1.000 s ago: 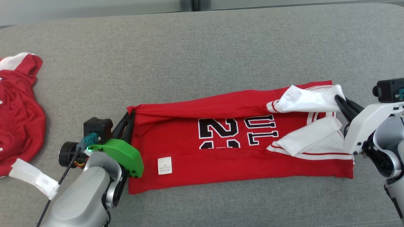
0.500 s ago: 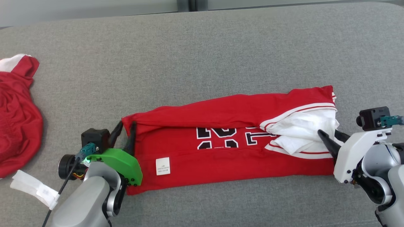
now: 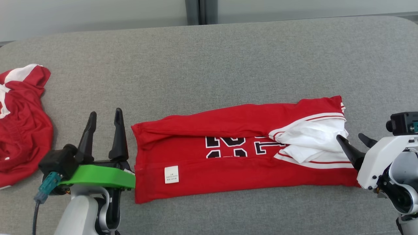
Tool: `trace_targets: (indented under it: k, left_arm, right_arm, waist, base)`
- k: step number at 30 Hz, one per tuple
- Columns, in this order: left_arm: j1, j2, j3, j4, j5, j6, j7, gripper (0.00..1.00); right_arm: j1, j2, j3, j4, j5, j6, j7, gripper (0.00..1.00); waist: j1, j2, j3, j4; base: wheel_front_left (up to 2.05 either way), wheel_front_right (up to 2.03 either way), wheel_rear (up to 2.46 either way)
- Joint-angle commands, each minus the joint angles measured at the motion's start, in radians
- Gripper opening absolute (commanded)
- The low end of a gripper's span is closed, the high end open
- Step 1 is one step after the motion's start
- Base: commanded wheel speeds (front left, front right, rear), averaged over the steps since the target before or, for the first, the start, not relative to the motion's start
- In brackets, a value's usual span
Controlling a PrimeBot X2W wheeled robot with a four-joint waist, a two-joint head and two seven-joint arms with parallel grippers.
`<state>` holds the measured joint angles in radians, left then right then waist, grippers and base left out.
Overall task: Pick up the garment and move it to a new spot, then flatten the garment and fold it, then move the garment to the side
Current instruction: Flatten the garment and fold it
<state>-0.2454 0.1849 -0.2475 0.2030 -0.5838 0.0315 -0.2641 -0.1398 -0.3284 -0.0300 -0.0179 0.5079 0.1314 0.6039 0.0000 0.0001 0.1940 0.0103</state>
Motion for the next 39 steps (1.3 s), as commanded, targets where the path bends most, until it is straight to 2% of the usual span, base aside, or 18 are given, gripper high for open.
trace_targets:
  k: [1,6,11,17,26,27,28,29,39]
  left_arm:
    - [0.025,-0.021,0.049,-0.028,0.043,-0.027,0.000,1.00]
    - [0.095,-0.089,0.163,-0.057,0.165,-0.110,0.000,1.00]
    - [0.115,-0.115,0.199,-0.054,0.228,-0.144,0.000,1.00]
    - [0.118,-0.127,0.209,-0.048,0.261,-0.158,0.000,1.00]
    - [0.123,-0.134,0.213,-0.036,0.271,-0.163,0.000,1.00]
    - [0.122,-0.134,0.210,-0.036,0.272,-0.163,0.000,1.00]
    - [0.120,-0.134,0.208,-0.035,0.272,-0.163,0.000,1.00]
    - [0.117,-0.134,0.206,-0.031,0.270,-0.163,0.000,1.00]
    - [0.128,-0.134,0.202,-0.030,0.257,-0.164,0.000,1.00]
  right_arm:
    - [-0.020,0.019,-0.025,0.010,-0.001,-0.001,0.015,1.00]
    - [-0.092,0.083,-0.105,0.093,-0.056,-0.001,0.075,1.00]
    - [-0.164,0.132,-0.152,0.185,-0.116,-0.001,0.096,1.00]
    - [-0.211,0.172,-0.205,0.302,-0.197,-0.001,0.108,1.00]
    - [-0.223,0.219,-0.234,0.430,-0.240,-0.001,0.092,1.00]
    - [-0.223,0.222,-0.232,0.441,-0.241,-0.001,0.088,0.92]
    - [-0.226,0.224,-0.228,0.453,-0.246,-0.001,0.085,0.43]
    - [-0.231,0.226,-0.217,0.466,-0.252,-0.001,0.074,0.00]
    - [-0.263,0.122,-0.286,0.393,-0.317,-0.002,-0.009,0.00]
  waist:
    - [0.0000,-0.0001,-0.004,0.001]
    - [0.0000,-0.0001,0.001,0.005]
    - [0.0000,-0.0001,0.019,0.023]
    - [0.0000,-0.0001,0.038,0.050]
    - [0.0000,-0.0001,0.050,0.064]
    - [0.0000,-0.0001,0.051,0.064]
    - [0.0000,-0.0001,0.051,0.063]
    - [0.0000,-0.0001,0.050,0.060]
    - [0.0000,-0.0001,0.018,0.032]
  base:
    - [0.00,0.00,0.00]
    - [0.00,0.00,0.00]
    - [0.00,0.00,0.00]
    - [0.00,0.00,0.00]
    - [0.00,0.00,0.00]
    - [0.00,0.00,0.00]
    - [0.00,0.00,0.00]
    - [0.00,0.00,0.00]
    - [0.00,0.00,0.00]
